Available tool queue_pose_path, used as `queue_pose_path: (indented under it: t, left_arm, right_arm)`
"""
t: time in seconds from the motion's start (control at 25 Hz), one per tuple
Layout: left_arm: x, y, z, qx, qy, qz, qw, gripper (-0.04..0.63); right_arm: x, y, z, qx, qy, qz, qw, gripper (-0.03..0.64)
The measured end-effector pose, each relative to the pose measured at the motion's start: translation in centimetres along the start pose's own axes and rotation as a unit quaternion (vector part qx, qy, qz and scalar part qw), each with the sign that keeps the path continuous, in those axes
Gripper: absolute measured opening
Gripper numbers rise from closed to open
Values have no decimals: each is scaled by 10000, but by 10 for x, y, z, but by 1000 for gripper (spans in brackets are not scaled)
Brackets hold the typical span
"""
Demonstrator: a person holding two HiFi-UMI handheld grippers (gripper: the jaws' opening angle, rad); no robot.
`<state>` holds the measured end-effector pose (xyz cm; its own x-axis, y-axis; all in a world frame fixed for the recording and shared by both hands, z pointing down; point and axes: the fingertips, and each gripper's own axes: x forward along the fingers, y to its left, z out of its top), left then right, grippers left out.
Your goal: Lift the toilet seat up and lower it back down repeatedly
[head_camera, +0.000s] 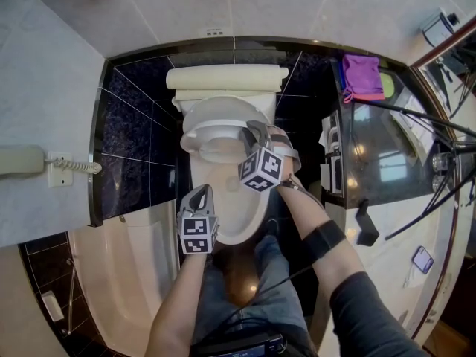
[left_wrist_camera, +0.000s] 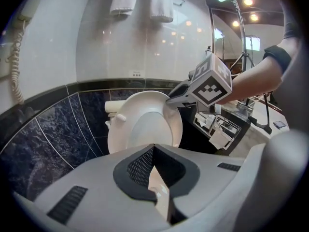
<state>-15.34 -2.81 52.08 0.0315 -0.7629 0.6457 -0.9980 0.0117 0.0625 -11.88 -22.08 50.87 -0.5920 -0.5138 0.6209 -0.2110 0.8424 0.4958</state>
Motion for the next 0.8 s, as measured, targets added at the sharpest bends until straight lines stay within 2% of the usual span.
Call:
queue_pose_path:
  t: [0.4, 0.8]
  left_arm:
    - [-12, 2, -55, -64, 112, 13, 9999, 0]
    - [-22, -18, -78, -154, 132, -302, 9993, 0]
  right_arm:
    - [-56, 59, -8, -438, -23, -285, 9986, 89]
    - [-111, 150, -35, -923, 170, -87, 9955, 83]
